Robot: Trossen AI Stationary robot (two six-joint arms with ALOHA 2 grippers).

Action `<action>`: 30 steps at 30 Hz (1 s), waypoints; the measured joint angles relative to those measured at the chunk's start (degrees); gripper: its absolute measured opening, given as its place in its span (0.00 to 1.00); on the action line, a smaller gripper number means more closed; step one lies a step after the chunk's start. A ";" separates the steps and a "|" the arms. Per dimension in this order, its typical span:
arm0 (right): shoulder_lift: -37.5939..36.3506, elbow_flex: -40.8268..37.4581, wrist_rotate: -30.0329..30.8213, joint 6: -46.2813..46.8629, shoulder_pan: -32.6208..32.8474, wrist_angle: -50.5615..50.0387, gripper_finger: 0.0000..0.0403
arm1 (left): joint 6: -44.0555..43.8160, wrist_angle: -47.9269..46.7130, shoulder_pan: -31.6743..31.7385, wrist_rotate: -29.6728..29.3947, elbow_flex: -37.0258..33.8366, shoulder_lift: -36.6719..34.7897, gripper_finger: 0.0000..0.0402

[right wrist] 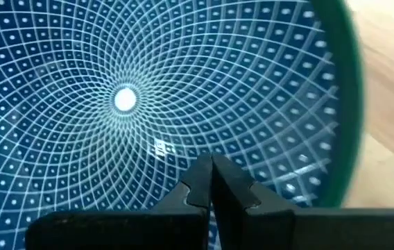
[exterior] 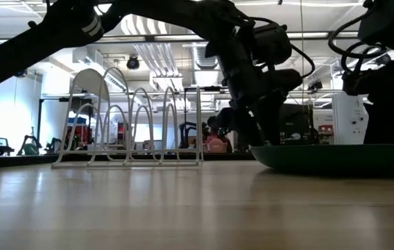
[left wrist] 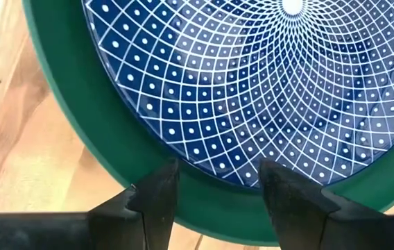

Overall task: Sort dishes
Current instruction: Put the blue patterned plate in the dish rack

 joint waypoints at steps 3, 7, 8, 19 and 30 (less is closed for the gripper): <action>1.65 -1.54 -0.02 -0.06 0.00 3.03 0.00 | -0.01 0.64 0.00 0.20 0.00 0.06 0.47; 4.00 -2.07 0.64 1.29 0.02 3.81 0.00 | -0.01 1.48 0.13 1.67 -0.05 0.06 0.47; 4.49 -2.18 0.70 1.59 0.02 3.86 0.00 | -0.03 1.69 0.14 1.82 -0.14 0.11 0.47; 5.24 -2.68 1.71 1.60 0.00 7.21 0.00 | -1.38 10.28 0.65 5.36 -1.42 0.21 0.47; 6.02 -4.66 1.75 0.53 -0.09 14.61 0.00 | -3.99 12.18 1.19 10.20 -2.78 0.09 0.47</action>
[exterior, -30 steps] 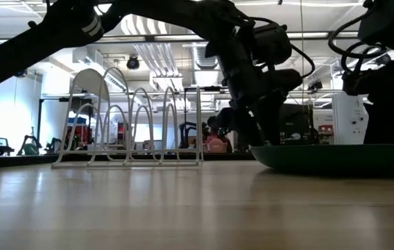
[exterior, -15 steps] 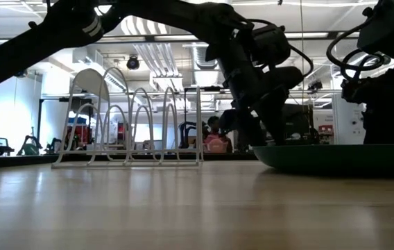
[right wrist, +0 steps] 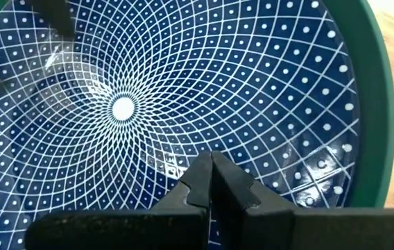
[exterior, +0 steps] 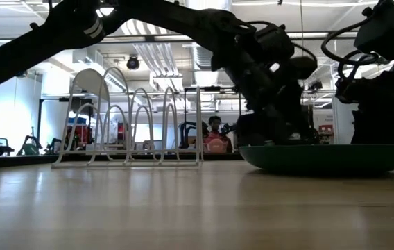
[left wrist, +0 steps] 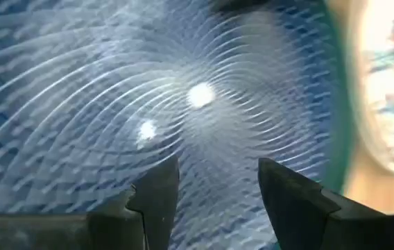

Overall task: Sort dishes
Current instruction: Put the blue patterned plate in the dish rack

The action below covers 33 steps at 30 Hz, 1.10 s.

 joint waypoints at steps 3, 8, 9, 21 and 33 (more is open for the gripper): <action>-0.52 0.32 -0.12 -0.09 0.00 -0.48 0.00 | -0.08 -7.90 0.17 -7.72 0.38 -1.24 0.47; -2.16 1.68 -1.65 -2.43 0.02 -2.23 0.00 | -0.18 -16.47 0.27 -15.40 1.18 -1.63 0.47; -2.29 1.84 -1.64 -2.67 0.07 -2.32 0.00 | -0.21 -17.42 0.20 -15.97 1.17 -1.63 0.47; -0.41 1.45 -0.18 -0.64 0.04 -1.04 0.00 | -0.38 -15.14 0.38 -13.25 0.98 1.07 0.47; 2.73 0.95 0.53 -0.04 0.07 1.98 0.00 | 1.92 -11.77 0.66 -11.12 1.93 2.13 0.47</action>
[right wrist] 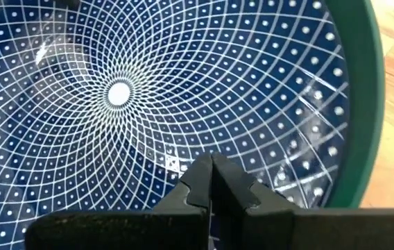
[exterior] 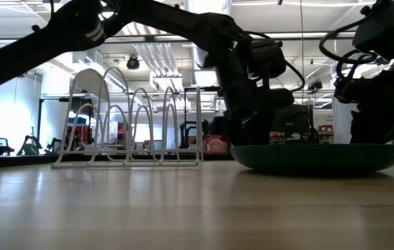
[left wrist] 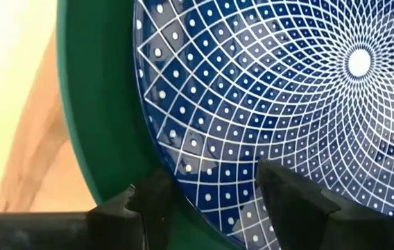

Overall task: Sort dishes
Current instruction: Put the blue patterned plate in the dish rack

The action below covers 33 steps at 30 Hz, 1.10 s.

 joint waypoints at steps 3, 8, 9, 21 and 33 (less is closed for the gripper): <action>0.00 -0.06 0.04 0.07 0.00 0.11 0.00 | 0.36 0.13 0.03 -0.10 0.84 0.15 0.47; 0.03 -0.12 0.24 0.08 0.00 0.20 0.00 | 1.01 0.77 0.12 1.67 1.40 0.25 0.47; 0.03 -0.12 0.24 0.08 0.00 0.22 0.00 | 1.01 0.92 0.12 1.99 1.40 0.23 0.47; -0.35 0.01 0.56 -0.81 0.00 0.99 0.00 | 1.45 0.64 0.31 4.07 1.48 -0.33 0.47; -2.31 1.91 1.05 -3.88 -0.11 1.23 0.00 | 3.06 5.31 0.03 6.85 1.90 -1.01 0.44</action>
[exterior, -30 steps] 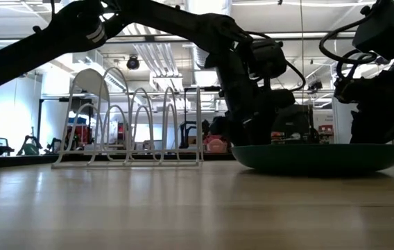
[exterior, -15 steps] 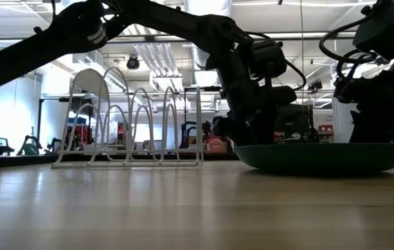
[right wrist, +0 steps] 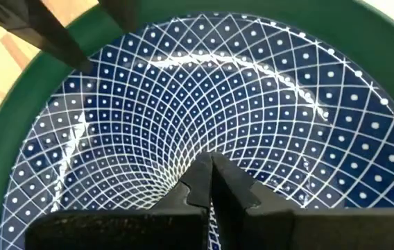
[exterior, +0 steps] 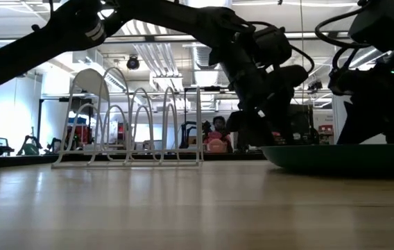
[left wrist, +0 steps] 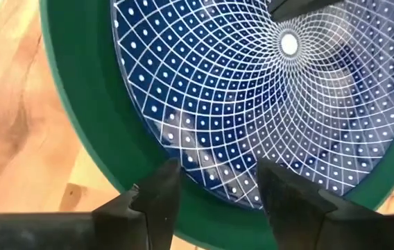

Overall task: Sort dishes
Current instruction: Put the blue patterned plate in the dish rack

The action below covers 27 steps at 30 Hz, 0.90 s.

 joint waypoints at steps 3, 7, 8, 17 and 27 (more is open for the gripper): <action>0.09 0.00 0.00 0.00 0.02 -0.05 0.00 | 0.04 0.51 0.11 0.51 0.00 0.00 0.40; -0.62 0.58 0.31 -1.02 -0.29 -2.44 0.00 | 0.00 -0.50 0.10 -1.24 0.00 0.00 0.37; -1.18 1.39 0.63 -1.06 -0.64 -4.96 0.00 | -0.02 -0.87 0.09 -2.60 0.00 0.00 0.36; -6.80 9.80 0.93 -1.09 -5.82 -29.68 0.00 | 2.80 -2.59 0.17 -6.37 -0.06 -0.29 0.31; -7.70 9.88 -7.83 -12.14 -14.81 -27.28 0.04 | 8.90 -5.58 0.07 -11.07 -0.09 -0.33 0.29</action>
